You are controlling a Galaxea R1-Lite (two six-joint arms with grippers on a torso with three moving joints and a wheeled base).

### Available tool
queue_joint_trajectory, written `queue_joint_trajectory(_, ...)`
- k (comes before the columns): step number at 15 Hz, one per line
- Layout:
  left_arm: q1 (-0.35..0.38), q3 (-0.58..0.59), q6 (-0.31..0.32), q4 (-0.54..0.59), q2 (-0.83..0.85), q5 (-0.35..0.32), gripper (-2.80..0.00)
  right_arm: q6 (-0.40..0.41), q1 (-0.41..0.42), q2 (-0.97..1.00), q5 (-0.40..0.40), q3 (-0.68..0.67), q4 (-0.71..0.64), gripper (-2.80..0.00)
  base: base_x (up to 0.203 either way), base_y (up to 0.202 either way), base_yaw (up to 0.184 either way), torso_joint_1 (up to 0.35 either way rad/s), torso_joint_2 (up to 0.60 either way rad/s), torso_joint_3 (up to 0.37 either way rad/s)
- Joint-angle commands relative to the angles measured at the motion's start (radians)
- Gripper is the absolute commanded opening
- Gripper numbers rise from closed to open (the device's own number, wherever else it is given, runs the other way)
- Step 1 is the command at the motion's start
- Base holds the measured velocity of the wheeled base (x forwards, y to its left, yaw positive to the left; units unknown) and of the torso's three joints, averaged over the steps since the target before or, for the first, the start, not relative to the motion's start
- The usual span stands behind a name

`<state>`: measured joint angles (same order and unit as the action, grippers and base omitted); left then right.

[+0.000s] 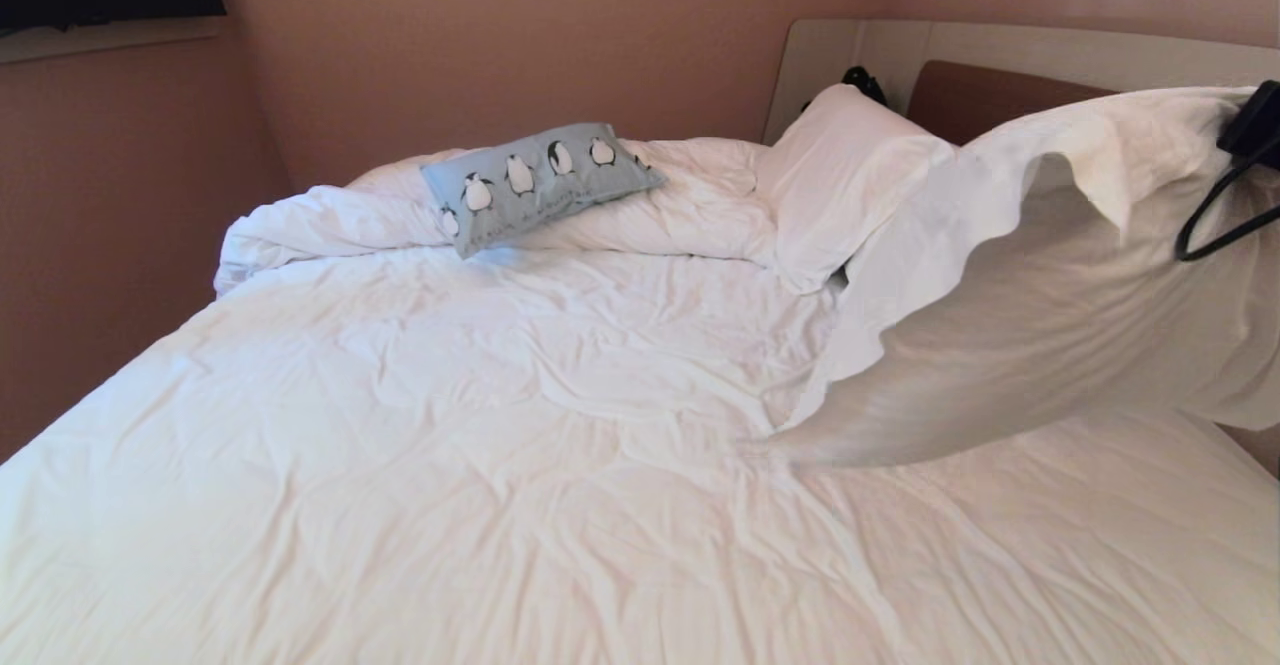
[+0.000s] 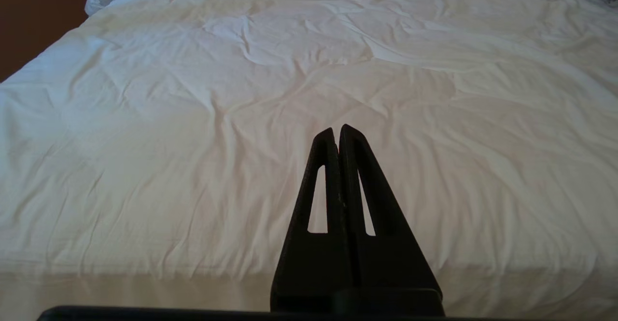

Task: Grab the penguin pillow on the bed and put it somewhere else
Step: Move to the head of the bed

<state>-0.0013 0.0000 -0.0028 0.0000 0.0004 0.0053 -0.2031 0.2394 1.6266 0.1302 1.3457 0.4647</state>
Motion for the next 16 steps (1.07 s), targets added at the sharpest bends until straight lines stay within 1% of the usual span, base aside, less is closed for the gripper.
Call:
queue_joint_trajectory(1, 0.000, 0.000, 0.000, 0.000, 0.000, 0.001, -2.80, 0.034, -0.002, 0.006, 0.317, 0.010, 0.044, -2.80, 0.000, 0.000, 0.000, 0.000, 0.00, 0.000)
queue_joint_trajectory(7, 0.000, 0.000, 0.000, 0.000, 0.000, 0.001, -2.80, 0.044, 0.001, 0.040, 0.414, 0.035, 0.066, -2.80, 0.000, 0.000, 0.000, 0.000, 0.00, 0.000)
queue_joint_trajectory(9, 0.000, 0.000, 0.000, 0.000, 0.000, 0.001, -2.80, 0.080, 0.001, 0.051, 0.465, 0.029, 0.116, -2.80, 0.000, 0.000, 0.000, 0.000, 0.00, 0.000)
queue_joint_trajectory(12, 0.000, 0.000, 0.000, 0.000, 0.000, 0.001, -2.80, 0.188, 0.003, 0.106, 0.577, 0.027, 0.260, -2.80, 0.000, 0.000, 0.000, 0.000, 0.00, 0.000)
queue_joint_trajectory(16, 0.000, 0.000, 0.000, 0.000, 0.000, 0.001, -2.80, 0.397, 0.007, 0.205, 0.677, 0.035, 0.564, -2.80, 0.000, 0.000, 0.000, 0.000, 0.00, 0.000)
